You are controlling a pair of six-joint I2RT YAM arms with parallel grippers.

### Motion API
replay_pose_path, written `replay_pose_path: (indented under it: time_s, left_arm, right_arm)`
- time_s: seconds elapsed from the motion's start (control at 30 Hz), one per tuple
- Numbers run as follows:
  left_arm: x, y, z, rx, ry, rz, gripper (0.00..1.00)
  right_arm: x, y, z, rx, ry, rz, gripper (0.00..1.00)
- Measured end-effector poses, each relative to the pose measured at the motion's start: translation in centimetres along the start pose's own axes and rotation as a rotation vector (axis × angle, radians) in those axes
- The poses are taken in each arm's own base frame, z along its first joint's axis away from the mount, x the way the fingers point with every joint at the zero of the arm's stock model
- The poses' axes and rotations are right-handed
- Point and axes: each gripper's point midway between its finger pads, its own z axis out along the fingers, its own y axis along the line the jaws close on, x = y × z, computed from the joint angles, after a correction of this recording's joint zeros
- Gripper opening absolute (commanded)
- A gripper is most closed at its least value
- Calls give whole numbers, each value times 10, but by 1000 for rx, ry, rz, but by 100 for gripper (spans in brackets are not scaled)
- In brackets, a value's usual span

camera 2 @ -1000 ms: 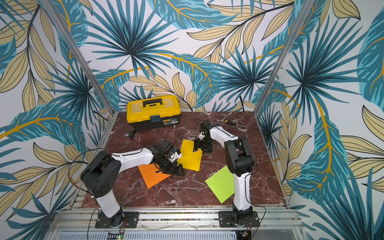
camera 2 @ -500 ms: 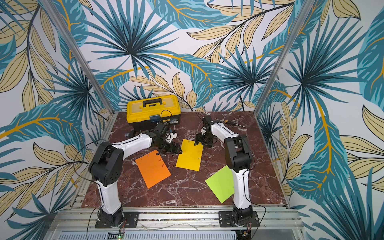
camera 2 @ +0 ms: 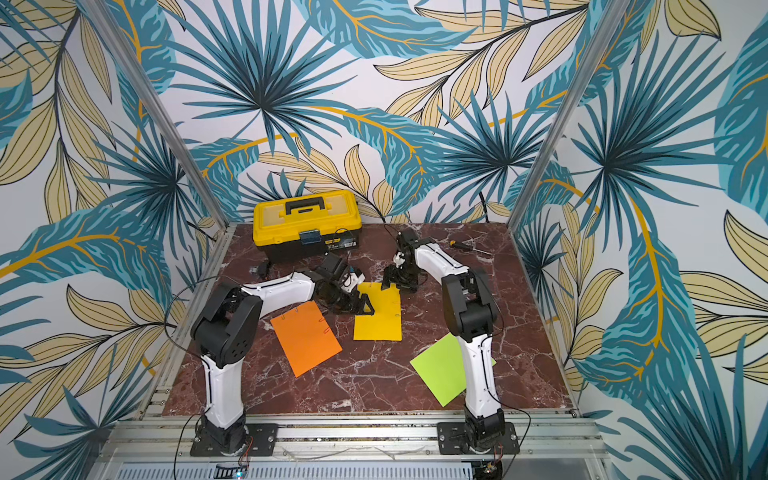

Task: Unclip the paperclips from the documents
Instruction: Move the document to the center of the board, then pick up the document from the center of the board.

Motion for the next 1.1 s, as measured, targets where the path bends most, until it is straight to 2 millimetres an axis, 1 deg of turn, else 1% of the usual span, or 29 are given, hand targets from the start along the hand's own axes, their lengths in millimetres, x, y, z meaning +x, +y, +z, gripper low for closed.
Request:
replay_pose_path:
  time_s: [0.1, 0.2, 0.27, 0.33, 0.47, 0.6, 0.7, 0.77, 0.87, 0.93, 1.03, 1.1]
  left_arm:
    - [23, -12, 4, 23, 35, -1, 83]
    - [42, -17, 3, 22, 62, -9, 83]
    - [49, -16, 1, 7, 76, -17, 83]
    - [52, -11, -3, -14, 82, -34, 83]
    - [49, 5, -14, -64, 63, -76, 83]
    - [42, 27, -28, -123, 27, -122, 83]
    - [35, 38, -35, -152, 5, -141, 83]
    - [31, 40, -38, -165, -5, -143, 83]
    - [17, 38, -39, -174, -27, -132, 79]
    - [9, 39, -37, -180, -45, -129, 73]
    - [4, 43, -32, -186, -53, -142, 64]
    - [3, 45, -25, -183, -51, -155, 61]
  right_arm:
    - [8, 4, 2, -4, 15, -23, 70]
    - [22, 11, 4, -10, 35, -46, 71]
    - [29, 14, 4, -10, 40, -57, 71]
    - [36, 16, 4, -8, 47, -63, 71]
    - [38, 13, 3, 15, 45, -63, 71]
    - [38, 6, -1, 44, 44, -58, 72]
    - [39, 2, -2, 60, 48, -59, 72]
    - [39, 1, -2, 67, 48, -62, 72]
    - [40, -1, 0, 73, 49, -63, 72]
    - [41, -1, -1, 71, 42, -67, 71]
    - [44, -2, -1, 66, 31, -70, 71]
    - [45, -2, -1, 64, 26, -72, 71]
